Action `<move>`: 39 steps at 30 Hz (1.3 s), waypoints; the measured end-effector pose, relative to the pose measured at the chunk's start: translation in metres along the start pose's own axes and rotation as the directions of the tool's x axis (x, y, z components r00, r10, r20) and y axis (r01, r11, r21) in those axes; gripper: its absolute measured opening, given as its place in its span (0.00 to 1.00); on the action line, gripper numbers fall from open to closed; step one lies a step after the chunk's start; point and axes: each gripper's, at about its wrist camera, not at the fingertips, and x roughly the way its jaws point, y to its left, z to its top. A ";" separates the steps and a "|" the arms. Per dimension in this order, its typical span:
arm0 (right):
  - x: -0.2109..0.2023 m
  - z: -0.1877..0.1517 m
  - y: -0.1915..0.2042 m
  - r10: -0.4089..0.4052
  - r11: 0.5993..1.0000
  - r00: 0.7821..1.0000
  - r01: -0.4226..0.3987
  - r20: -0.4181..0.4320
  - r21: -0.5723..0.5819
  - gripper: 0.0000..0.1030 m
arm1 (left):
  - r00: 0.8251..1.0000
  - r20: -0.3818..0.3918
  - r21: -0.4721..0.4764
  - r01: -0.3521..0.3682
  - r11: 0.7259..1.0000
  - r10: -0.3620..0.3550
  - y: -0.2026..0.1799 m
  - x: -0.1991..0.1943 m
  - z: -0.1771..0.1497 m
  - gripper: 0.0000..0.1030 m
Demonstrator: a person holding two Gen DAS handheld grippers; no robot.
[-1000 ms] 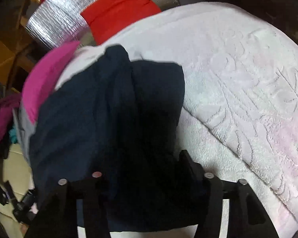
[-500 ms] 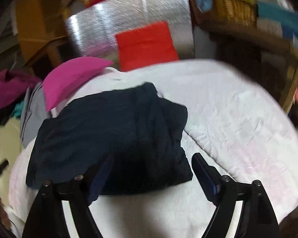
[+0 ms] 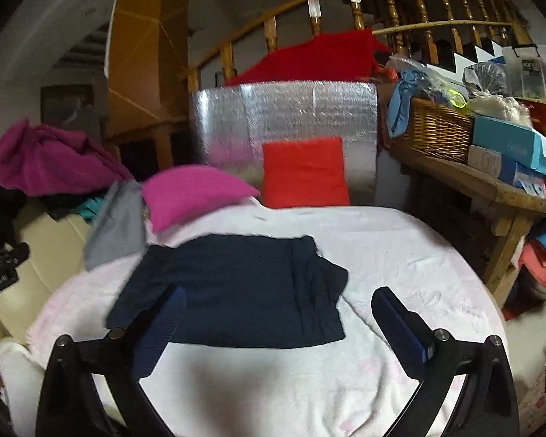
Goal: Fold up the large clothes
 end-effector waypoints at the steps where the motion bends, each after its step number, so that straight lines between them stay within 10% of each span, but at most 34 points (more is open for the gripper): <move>1: -0.011 0.001 0.000 0.000 1.000 1.000 0.000 0.006 0.014 1.00 | 1.000 0.021 -0.001 0.004 1.000 -0.004 0.001 -0.012 0.002 0.97; 14: -0.097 -0.007 0.010 -0.009 0.998 1.000 0.010 -0.010 0.056 1.00 | 0.993 0.102 0.072 0.051 0.996 -0.058 -0.012 -0.103 -0.002 1.00; 39: -0.128 -0.026 0.042 -0.018 0.999 0.997 0.021 -0.077 0.040 1.00 | 0.995 0.087 0.073 0.051 0.996 -0.057 0.008 -0.135 -0.013 1.00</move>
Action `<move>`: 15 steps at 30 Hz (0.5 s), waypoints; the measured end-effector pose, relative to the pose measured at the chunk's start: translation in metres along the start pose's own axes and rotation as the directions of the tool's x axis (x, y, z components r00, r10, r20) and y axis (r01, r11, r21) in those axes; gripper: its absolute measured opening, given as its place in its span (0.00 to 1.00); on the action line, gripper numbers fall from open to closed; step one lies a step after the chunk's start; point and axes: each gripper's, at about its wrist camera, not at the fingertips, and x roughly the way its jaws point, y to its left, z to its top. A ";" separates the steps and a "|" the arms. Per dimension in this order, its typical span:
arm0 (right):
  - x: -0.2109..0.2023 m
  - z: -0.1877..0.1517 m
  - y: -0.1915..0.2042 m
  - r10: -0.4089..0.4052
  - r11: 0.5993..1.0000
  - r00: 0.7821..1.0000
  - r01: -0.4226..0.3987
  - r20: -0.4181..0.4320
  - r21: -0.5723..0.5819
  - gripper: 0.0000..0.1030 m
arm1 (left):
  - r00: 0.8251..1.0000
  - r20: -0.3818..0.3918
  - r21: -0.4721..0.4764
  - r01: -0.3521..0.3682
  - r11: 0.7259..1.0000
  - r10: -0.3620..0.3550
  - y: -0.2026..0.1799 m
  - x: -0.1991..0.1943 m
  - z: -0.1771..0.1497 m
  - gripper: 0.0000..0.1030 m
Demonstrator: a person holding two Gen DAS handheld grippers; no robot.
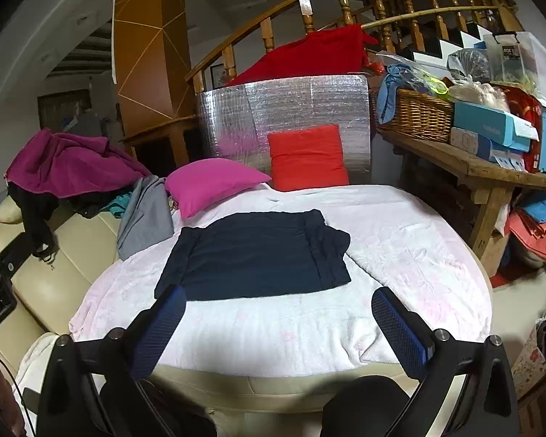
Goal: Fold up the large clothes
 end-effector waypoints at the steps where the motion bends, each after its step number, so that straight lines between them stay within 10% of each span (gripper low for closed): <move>1: 0.000 0.001 0.000 0.001 1.000 1.000 -0.001 0.000 0.001 1.00 | 1.000 0.001 0.000 -0.001 1.000 0.001 0.000 0.000 0.000 1.00; 15: 0.003 0.004 -0.003 -0.003 1.000 1.000 0.003 -0.001 0.008 1.00 | 1.000 0.004 -0.011 -0.013 1.000 0.013 0.006 0.001 0.002 1.00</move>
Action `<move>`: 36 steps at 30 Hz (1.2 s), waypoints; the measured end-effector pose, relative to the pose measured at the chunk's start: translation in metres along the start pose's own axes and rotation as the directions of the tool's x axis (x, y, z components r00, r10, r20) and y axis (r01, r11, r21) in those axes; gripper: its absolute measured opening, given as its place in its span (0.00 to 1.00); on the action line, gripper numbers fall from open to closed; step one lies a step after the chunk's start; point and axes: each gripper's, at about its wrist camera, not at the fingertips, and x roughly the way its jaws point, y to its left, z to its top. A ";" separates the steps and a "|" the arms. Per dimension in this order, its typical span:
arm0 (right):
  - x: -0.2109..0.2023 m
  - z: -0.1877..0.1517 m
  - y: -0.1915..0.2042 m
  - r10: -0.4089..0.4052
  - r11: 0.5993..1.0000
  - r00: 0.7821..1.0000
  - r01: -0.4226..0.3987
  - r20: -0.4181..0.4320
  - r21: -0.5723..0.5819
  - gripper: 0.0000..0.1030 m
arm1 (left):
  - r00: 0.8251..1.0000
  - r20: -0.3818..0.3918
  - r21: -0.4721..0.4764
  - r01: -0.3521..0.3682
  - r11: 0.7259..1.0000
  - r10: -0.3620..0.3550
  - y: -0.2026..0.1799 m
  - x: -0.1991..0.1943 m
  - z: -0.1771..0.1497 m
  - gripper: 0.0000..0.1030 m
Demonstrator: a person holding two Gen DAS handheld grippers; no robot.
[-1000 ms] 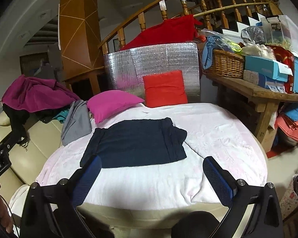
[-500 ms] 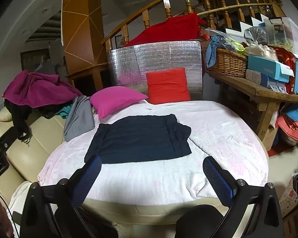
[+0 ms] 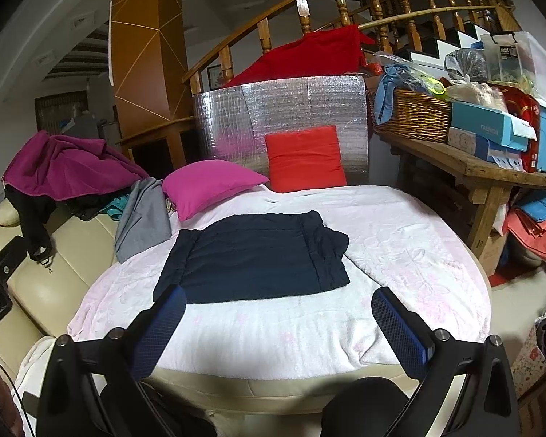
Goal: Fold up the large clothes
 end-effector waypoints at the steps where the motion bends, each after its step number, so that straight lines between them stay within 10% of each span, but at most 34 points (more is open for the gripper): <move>1: 0.000 0.000 0.000 0.000 1.000 1.000 0.000 0.000 -0.001 1.00 | 1.000 0.000 -0.001 -0.002 1.000 0.002 0.000 0.000 0.000 1.00; 36: -0.004 -0.003 0.012 -0.015 1.000 1.000 0.014 0.016 0.013 1.00 | 1.000 -0.009 -0.015 -0.014 1.000 0.014 0.003 0.003 -0.002 1.00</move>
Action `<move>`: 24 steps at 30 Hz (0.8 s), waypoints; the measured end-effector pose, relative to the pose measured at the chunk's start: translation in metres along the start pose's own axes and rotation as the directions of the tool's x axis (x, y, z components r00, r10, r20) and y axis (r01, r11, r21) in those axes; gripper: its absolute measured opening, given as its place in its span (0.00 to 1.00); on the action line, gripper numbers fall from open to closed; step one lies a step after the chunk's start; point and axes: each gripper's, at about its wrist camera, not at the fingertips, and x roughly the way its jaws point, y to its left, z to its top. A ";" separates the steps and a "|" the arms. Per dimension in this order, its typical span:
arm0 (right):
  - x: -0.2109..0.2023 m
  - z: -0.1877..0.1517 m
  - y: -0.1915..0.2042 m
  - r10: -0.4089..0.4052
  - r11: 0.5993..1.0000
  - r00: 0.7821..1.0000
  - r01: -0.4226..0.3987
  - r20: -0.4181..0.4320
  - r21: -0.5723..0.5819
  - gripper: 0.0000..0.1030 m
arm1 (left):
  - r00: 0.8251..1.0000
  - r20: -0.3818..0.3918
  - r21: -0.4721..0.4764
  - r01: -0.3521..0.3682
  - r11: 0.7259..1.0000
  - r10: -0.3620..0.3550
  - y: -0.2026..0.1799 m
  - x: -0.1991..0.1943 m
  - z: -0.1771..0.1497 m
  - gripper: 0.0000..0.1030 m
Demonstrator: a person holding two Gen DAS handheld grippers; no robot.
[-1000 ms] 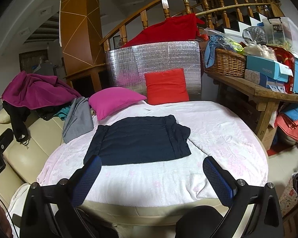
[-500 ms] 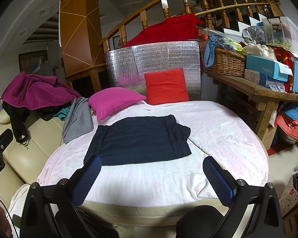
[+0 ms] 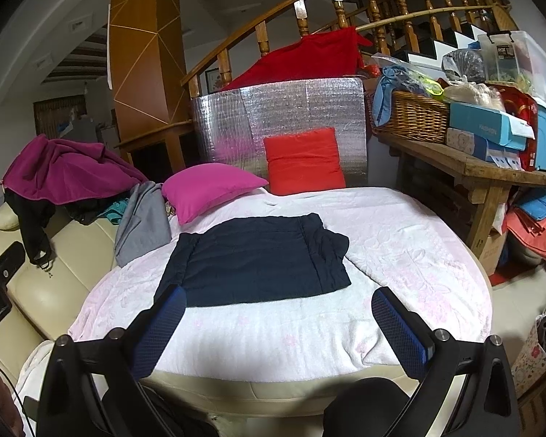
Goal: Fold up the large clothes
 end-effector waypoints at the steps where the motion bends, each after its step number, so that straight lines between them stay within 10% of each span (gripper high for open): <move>1: 0.000 0.000 0.000 0.000 1.000 1.000 0.000 0.000 -0.001 1.00 | 1.000 -0.001 -0.001 -0.001 1.000 0.001 0.000 0.000 0.000 1.00; 24: 0.004 -0.001 0.008 0.001 1.000 1.000 -0.001 -0.001 -0.006 1.00 | 1.000 -0.004 -0.015 -0.016 1.000 0.016 0.010 0.002 -0.003 1.00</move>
